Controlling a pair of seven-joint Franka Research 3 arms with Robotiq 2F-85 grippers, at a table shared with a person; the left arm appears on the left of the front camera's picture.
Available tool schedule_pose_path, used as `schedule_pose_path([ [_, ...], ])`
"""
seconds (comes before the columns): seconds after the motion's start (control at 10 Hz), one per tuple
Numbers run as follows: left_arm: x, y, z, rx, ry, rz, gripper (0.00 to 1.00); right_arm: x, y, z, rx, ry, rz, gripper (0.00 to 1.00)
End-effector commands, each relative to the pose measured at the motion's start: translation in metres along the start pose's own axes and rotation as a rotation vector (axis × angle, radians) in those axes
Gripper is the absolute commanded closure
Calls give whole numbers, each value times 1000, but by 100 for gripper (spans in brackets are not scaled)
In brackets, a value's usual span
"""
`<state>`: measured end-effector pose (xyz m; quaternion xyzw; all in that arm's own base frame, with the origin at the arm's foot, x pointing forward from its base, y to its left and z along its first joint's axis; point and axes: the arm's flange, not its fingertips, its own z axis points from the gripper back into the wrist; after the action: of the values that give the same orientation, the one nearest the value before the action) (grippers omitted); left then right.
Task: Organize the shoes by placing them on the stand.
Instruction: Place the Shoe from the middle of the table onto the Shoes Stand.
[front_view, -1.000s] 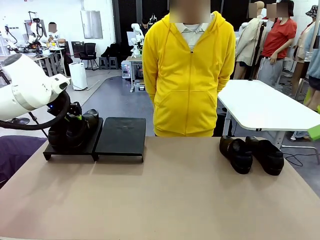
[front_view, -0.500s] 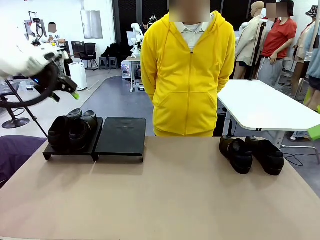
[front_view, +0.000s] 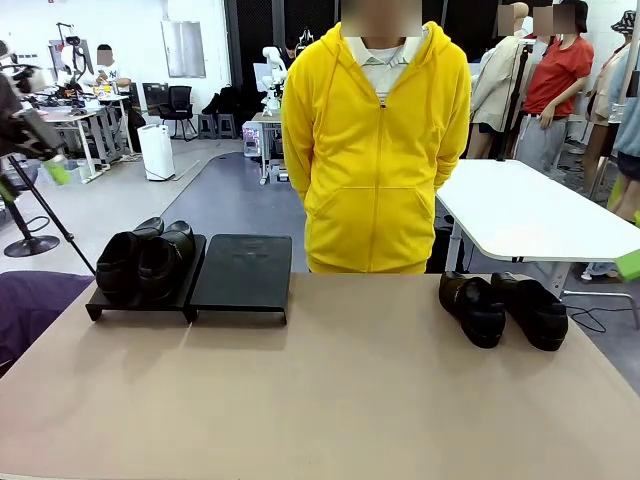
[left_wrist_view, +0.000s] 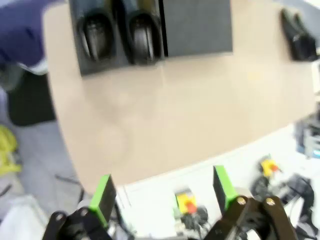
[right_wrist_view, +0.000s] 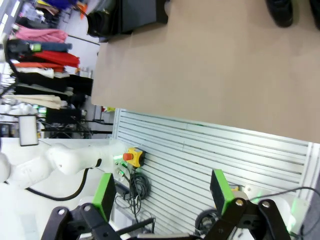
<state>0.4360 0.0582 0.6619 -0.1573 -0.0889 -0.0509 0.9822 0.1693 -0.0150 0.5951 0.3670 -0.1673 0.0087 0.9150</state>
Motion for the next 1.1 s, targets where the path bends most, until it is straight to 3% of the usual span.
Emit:
schedule_pose_path([
  [0.0, -40, 13, 13, -88, 80, 85, 0, 0, 1, 0, 21, -3, 22, 0],
  [0.1, -73, 29, 20, -172, 100, 100, 0, 0, 1, 0, 21, -3, 22, 0],
  [0.3, -129, 85, 28, -372, 6, 202, 0, 0, 1, 0, 21, -3, 22, 0],
  [0.5, -143, 142, 12, -611, -62, 249, 0, 0, 1, 0, 21, -3, 22, 0],
  [0.6, -135, 155, -5, -646, -16, 256, 0, 0, 1, 0, 21, -3, 22, 0],
  [0.7, -157, 127, 29, -488, -33, 256, 0, 0, 1, 0, 21, -3, 22, 0],
  [1.0, -157, 127, 29, -488, -33, 256, 0, 0, 1, 0, 21, -3, 22, 0],
])
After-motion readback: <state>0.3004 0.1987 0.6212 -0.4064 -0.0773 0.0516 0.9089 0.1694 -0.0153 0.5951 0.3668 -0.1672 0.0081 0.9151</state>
